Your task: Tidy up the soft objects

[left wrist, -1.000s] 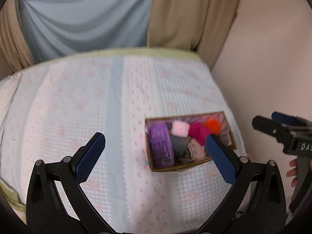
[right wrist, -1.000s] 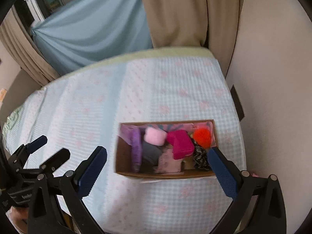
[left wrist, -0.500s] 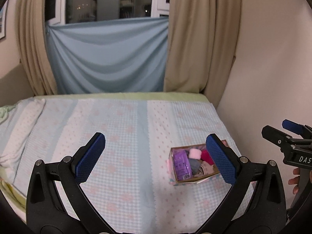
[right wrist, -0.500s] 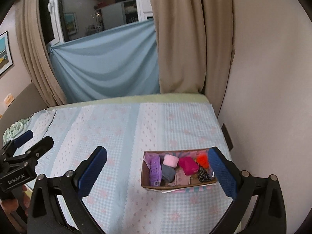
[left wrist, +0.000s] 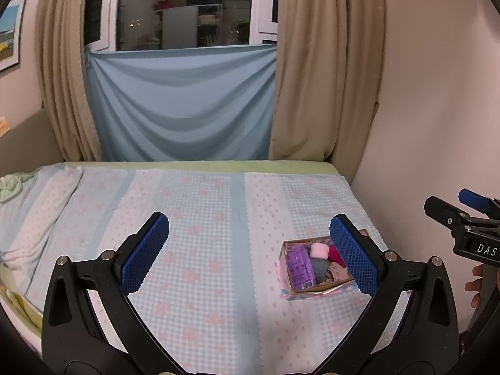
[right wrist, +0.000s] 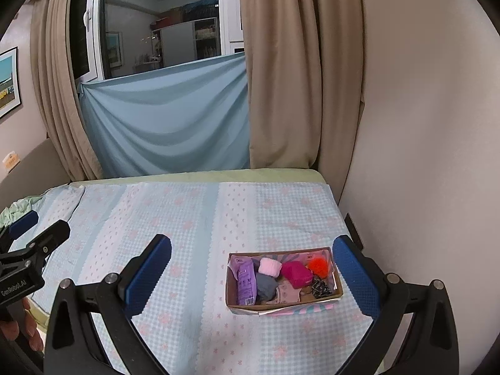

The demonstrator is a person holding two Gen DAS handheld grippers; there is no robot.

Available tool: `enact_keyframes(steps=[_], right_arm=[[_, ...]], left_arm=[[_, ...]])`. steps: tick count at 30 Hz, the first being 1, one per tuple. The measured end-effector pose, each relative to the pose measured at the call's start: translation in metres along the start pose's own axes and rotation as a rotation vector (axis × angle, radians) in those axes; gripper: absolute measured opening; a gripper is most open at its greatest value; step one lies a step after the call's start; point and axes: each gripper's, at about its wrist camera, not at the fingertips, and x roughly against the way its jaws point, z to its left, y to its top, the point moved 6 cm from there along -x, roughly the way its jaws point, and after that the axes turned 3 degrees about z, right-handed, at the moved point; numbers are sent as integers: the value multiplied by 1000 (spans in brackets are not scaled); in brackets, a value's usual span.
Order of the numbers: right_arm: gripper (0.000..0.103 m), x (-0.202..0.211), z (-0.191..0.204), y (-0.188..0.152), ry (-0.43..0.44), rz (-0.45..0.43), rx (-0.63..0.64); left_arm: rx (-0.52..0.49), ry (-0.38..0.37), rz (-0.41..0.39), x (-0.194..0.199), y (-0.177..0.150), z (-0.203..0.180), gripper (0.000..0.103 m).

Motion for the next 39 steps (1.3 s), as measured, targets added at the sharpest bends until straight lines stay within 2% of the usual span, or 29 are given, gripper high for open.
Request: enact_keyframes(steps=[39], right_arm=[[103,-3,-6,5,-4,-16,4]], left_arm=[[20,22,0,-11,0,-19,103]])
